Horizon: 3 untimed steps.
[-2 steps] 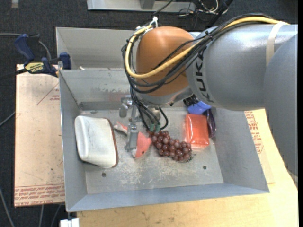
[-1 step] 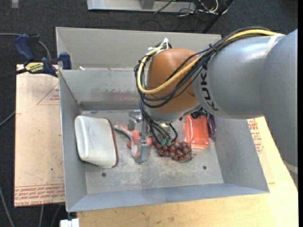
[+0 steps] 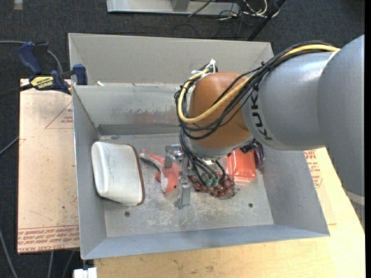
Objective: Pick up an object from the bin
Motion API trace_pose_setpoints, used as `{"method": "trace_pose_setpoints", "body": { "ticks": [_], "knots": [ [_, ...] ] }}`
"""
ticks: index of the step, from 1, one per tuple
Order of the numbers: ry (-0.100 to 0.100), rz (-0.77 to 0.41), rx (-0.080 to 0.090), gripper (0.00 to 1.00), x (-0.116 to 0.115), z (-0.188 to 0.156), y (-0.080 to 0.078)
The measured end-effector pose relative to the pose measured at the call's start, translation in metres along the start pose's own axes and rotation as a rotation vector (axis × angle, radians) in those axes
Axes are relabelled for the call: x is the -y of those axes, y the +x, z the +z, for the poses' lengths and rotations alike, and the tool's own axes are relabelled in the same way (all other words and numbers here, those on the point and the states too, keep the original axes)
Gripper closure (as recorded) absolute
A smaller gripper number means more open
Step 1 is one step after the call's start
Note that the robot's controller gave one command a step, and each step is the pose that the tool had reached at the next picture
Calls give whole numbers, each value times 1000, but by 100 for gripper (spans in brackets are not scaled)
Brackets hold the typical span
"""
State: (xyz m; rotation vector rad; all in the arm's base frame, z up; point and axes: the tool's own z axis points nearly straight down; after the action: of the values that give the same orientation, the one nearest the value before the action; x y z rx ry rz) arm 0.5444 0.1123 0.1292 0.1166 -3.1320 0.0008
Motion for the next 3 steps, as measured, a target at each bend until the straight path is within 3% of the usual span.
{"method": "trace_pose_setpoints", "body": {
  "ticks": [1, 2, 3],
  "knots": [
    [-4, 221, 12, 0, 0, 11, -15],
    [-1, 337, 0, 100, 35, 57, -2],
    [-1, 337, 1, 100, 36, 57, -2]
  ]
}}
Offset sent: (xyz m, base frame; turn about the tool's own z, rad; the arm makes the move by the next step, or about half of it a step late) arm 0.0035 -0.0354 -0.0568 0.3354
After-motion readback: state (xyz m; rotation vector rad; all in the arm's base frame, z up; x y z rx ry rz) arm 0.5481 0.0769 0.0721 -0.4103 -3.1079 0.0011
